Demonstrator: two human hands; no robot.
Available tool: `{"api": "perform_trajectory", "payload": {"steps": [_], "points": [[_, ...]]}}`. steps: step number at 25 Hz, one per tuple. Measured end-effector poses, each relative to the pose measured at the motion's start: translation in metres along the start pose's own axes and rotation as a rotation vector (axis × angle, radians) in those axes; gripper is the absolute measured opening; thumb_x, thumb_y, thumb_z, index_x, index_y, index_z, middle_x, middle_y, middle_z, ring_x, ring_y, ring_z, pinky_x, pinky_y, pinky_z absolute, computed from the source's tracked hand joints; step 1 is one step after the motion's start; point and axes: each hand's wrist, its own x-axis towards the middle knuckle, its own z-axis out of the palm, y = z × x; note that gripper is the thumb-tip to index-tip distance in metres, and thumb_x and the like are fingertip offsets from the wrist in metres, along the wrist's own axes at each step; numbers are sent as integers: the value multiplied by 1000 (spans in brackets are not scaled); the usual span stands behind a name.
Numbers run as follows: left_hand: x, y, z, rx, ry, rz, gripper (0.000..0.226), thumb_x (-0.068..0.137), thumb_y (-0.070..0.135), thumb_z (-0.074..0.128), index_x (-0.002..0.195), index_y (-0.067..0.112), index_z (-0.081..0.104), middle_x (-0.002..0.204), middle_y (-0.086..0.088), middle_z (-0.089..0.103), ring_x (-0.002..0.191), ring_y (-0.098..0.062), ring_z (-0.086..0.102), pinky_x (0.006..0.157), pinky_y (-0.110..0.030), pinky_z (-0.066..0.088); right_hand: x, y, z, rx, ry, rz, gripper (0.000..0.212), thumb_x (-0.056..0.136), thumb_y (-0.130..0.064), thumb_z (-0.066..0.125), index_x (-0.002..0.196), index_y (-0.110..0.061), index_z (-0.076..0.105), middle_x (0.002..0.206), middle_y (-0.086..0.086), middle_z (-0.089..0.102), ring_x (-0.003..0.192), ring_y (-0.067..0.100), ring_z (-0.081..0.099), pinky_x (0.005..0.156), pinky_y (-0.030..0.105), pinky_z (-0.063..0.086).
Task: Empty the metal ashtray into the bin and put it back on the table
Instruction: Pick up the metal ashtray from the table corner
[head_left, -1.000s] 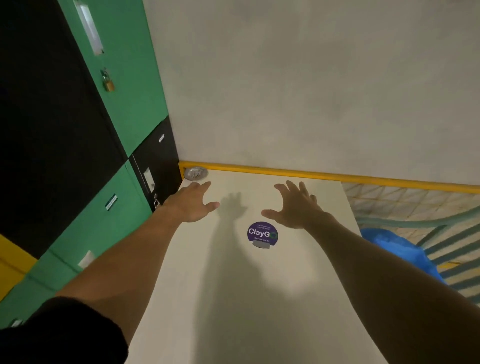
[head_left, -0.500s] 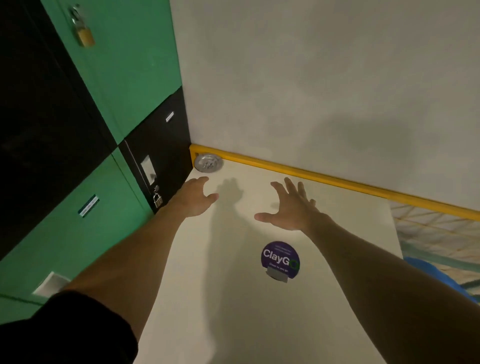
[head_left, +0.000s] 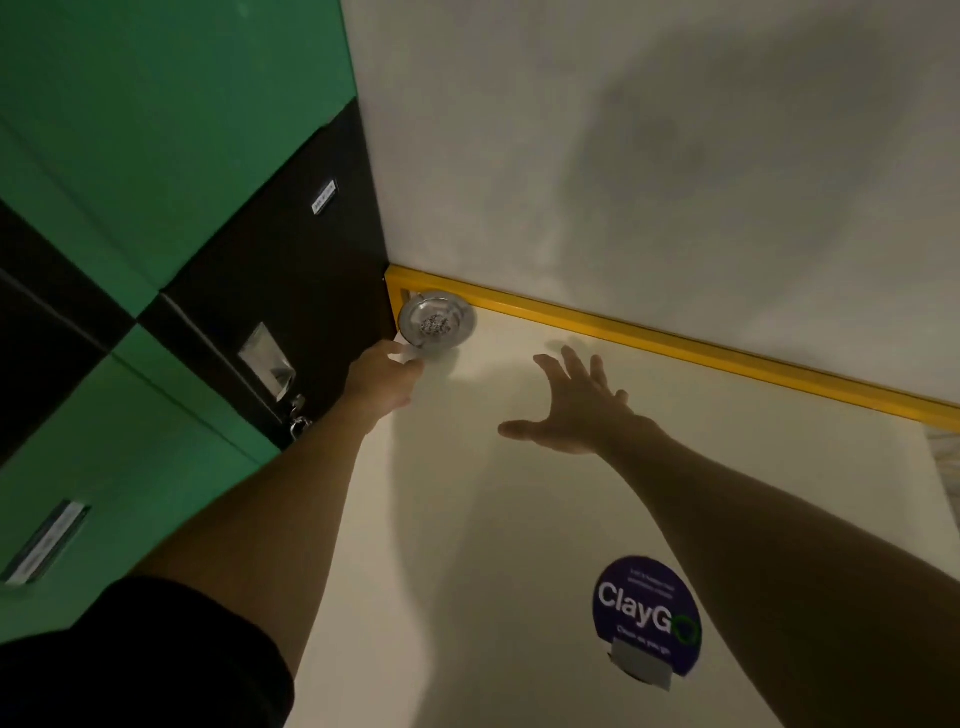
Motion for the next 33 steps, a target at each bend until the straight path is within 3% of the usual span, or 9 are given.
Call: {"api": "perform_trajectory", "payload": {"steps": [6, 10, 12, 14, 17, 24, 33], "points": [[65, -15, 13, -93, 29, -44, 44, 90, 21, 66, 130, 7, 54, 101, -16, 67, 83, -27, 68, 85, -50, 60, 64, -5, 26, 11, -59, 5, 115, 66, -79, 64, 155, -35, 6, 166, 3, -12, 148, 39, -16, 110, 75, 6], [99, -14, 22, -285, 33, -119, 53, 92, 12, 65, 139, 4, 43, 114, -25, 64, 95, -34, 70, 78, -47, 60, 94, -9, 43, -2, -68, -2, 116, 65, -80, 64, 155, -35, 6, 166, 3, -10, 147, 40, -17, 110, 75, 4], [110, -9, 24, -357, 35, -132, 56, 93, 5, 60, 144, 7, 38, 106, -22, 65, 86, -32, 71, 67, -41, 62, 102, -10, 49, -1, -75, 2, 117, 64, -80, 65, 155, -35, 7, 166, 4, -11, 147, 41, -17, 108, 77, 4], [119, -7, 26, -370, 41, -128, 57, 92, -1, 56, 145, 10, 39, 115, -21, 63, 79, -27, 72, 61, -37, 62, 110, -11, 54, -10, -87, 14, 118, 63, -81, 65, 155, -36, 6, 166, 4, -12, 147, 41, -18, 107, 79, 4], [130, -9, 29, -349, 61, -119, 58, 88, -7, 56, 142, 13, 46, 133, -20, 56, 86, -29, 71, 61, -37, 62, 118, -12, 59, -48, -112, 27, 121, 61, -82, 65, 154, -37, 2, 165, 3, -17, 147, 41, -19, 105, 82, 4], [136, -13, 25, -392, 50, -113, 48, 86, -7, 58, 127, 18, 60, 131, -18, 57, 91, -33, 70, 59, -39, 62, 122, -17, 64, -69, -134, 43, 129, 57, -84, 65, 154, -36, -5, 163, 3, -25, 144, 43, -25, 101, 84, 2], [123, -7, 25, -384, 38, -106, 48, 88, -4, 59, 128, 23, 60, 133, -16, 57, 100, -33, 69, 58, -37, 62, 119, -17, 62, -65, -130, 42, 127, 59, -84, 65, 155, -35, -3, 164, 3, -22, 145, 42, -23, 102, 84, 2]]}}
